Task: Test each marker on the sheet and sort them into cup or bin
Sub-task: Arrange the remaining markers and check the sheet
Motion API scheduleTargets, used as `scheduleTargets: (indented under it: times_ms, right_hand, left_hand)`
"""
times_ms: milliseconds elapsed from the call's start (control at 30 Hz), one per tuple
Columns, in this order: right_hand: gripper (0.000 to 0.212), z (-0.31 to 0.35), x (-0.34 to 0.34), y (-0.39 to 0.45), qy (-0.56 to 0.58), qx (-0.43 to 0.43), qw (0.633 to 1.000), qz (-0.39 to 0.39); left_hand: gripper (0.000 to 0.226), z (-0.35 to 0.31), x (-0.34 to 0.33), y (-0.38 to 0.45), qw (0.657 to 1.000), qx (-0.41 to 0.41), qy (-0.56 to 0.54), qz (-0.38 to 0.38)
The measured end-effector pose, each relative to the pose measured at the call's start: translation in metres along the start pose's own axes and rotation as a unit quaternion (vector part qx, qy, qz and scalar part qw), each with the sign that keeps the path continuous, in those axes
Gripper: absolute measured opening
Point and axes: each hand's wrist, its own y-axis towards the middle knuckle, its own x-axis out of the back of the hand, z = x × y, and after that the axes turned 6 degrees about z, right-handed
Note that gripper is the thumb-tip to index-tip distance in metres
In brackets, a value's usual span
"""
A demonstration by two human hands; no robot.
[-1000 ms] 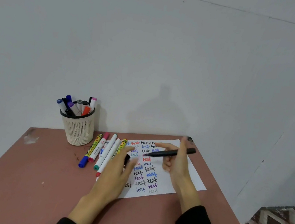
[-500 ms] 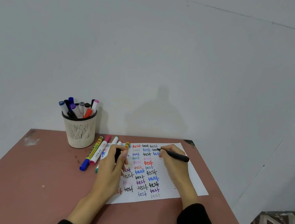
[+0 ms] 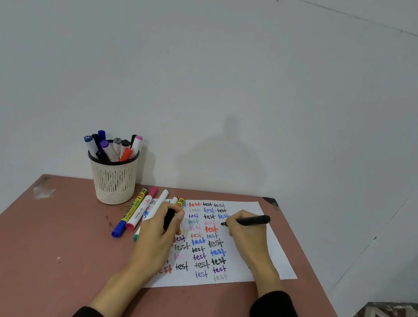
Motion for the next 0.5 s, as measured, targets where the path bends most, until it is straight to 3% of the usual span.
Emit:
scheduleTargets:
  times_ms: [500]
  right_hand:
    - [0.012, -0.0031, -0.0005, 0.0013, -0.019, 0.003, 1.000, -0.025]
  left_hand:
    - [0.012, -0.0004, 0.0008, -0.0001, 1.000, -0.002, -0.014, 0.005]
